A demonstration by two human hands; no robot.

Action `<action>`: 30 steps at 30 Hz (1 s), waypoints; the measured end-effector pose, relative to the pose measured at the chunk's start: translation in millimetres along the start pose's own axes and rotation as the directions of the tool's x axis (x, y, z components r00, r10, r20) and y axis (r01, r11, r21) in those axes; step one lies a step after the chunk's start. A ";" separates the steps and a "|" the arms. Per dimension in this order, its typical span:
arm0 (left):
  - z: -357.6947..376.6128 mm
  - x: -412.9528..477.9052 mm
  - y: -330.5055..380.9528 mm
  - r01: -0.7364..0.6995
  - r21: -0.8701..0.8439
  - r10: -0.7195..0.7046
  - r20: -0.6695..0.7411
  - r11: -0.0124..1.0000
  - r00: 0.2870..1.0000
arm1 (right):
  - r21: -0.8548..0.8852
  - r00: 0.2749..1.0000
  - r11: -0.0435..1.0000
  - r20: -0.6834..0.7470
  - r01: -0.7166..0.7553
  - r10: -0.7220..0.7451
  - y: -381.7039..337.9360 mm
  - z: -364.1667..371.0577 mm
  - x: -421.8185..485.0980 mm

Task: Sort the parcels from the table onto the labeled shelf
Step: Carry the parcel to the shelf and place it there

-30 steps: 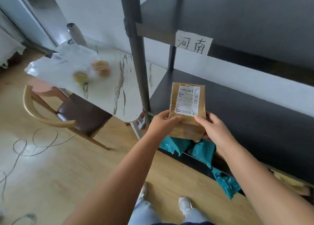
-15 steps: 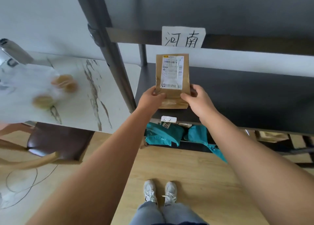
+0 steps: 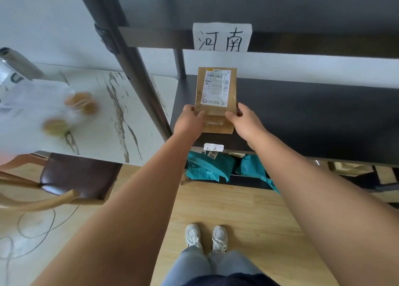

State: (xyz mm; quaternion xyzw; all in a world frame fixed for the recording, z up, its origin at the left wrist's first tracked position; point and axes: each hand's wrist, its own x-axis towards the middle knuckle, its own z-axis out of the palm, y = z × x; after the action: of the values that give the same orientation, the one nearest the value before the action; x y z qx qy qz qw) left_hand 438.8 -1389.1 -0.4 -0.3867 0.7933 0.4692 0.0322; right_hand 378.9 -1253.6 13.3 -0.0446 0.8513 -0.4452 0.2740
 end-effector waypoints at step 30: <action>98.9 -194.8 -78.0 -0.545 0.580 0.201 0.551 0.605 0.810 | -0.040 0.926 0.942 -0.201 -0.333 0.319 180.4 -32.7 -207.9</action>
State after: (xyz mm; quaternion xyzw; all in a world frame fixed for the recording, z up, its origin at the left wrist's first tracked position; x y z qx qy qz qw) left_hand 594.4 -1219.8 -31.0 -0.0490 0.9471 0.1914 0.2528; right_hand 568.5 -1055.0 -24.3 0.1307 0.8850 -0.3643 0.2590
